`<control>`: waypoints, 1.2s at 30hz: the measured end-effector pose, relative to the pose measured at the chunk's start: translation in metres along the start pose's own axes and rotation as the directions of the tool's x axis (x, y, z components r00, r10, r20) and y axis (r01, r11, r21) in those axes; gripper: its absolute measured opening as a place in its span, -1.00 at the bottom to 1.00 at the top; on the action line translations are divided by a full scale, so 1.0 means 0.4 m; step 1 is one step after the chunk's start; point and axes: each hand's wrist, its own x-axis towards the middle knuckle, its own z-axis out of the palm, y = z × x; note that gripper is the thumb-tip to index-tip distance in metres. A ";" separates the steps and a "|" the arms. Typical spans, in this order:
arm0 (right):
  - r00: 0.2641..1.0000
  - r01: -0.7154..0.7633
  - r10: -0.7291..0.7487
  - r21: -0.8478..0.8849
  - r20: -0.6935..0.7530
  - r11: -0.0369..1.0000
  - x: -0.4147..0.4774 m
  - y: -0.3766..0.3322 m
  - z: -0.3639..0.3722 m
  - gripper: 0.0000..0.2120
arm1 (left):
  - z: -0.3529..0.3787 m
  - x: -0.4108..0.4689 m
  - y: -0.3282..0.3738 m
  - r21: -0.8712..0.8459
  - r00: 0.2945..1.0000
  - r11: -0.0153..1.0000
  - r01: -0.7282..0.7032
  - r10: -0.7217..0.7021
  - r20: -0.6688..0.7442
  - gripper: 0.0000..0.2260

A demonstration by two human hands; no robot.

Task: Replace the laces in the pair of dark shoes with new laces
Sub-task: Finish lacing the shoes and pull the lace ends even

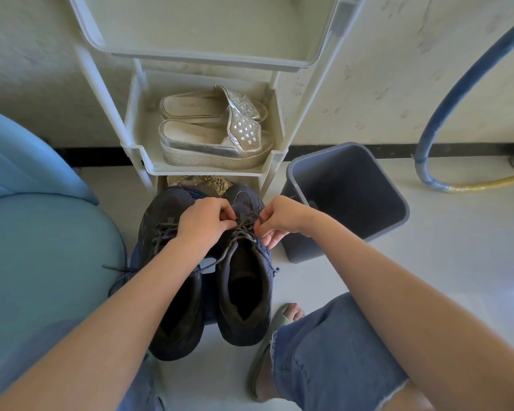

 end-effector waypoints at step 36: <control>0.993 0.112 -0.112 0.000 0.024 0.994 0.004 0.013 -0.002 -0.91 | 0.003 -0.005 -0.006 0.108 0.999 0.994 0.018 -0.023 0.043 -0.87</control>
